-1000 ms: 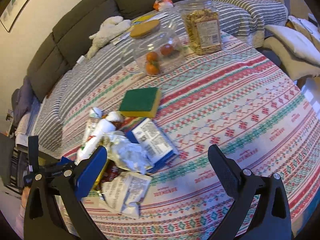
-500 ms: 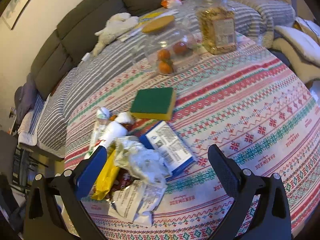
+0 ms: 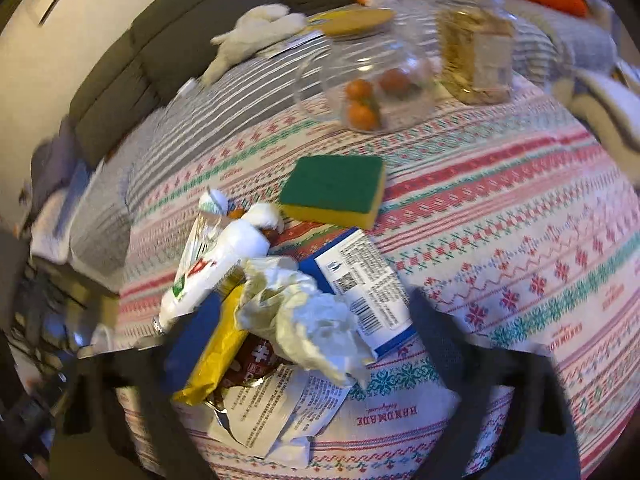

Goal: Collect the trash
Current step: 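Lift the blue box with the left tool while the right tool grasps crumpled foil, then carry the blue box to the white wastebasket and open the left tool, then grasp a white receipt with the left tool from the table, then lift the receipt with the left tool while the right tool grasps the blue barcode box, then drop the receipt into the wastebasket with the left tool while the right tool carries the box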

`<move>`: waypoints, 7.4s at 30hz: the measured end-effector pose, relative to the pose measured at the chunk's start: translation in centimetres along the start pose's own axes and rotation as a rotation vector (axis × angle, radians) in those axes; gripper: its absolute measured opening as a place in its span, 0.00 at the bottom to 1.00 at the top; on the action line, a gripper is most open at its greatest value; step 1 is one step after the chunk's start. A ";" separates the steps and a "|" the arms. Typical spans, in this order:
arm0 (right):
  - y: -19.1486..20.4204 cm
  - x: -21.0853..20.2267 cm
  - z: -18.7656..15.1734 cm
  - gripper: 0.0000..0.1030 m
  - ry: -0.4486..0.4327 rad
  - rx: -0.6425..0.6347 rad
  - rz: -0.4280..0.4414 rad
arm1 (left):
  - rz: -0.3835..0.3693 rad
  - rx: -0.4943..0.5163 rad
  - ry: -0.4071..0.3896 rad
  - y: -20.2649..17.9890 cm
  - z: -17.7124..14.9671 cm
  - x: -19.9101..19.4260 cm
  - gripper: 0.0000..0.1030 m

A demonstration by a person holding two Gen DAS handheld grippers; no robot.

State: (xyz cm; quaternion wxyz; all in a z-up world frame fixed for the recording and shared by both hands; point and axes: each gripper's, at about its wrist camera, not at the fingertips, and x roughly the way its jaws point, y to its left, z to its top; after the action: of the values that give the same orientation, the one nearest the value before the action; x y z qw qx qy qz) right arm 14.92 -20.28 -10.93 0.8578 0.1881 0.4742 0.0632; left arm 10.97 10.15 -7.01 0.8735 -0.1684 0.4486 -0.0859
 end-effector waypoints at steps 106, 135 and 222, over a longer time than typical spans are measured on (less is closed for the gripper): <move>17.6 -4.7 -2.6 0.94 -0.386 -0.446 -0.197 | 0.516 0.001 -0.400 0.3 1.3 -8.4 0.93; -2.5 -4.3 1.1 0.94 -0.165 -0.193 -0.305 | 0.096 0.306 0.225 -10.1 -6.0 6.7 0.93; 14.2 -3.1 -3.7 0.59 -0.322 -0.384 -0.026 | 0.237 -0.009 -0.281 2.7 0.6 -7.8 0.13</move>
State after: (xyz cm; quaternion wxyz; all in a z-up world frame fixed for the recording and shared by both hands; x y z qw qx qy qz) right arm 11.16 -7.16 -4.81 0.9430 0.0234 0.3130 0.1103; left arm 6.92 15.15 -1.83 0.9307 -0.1287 0.3395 0.0442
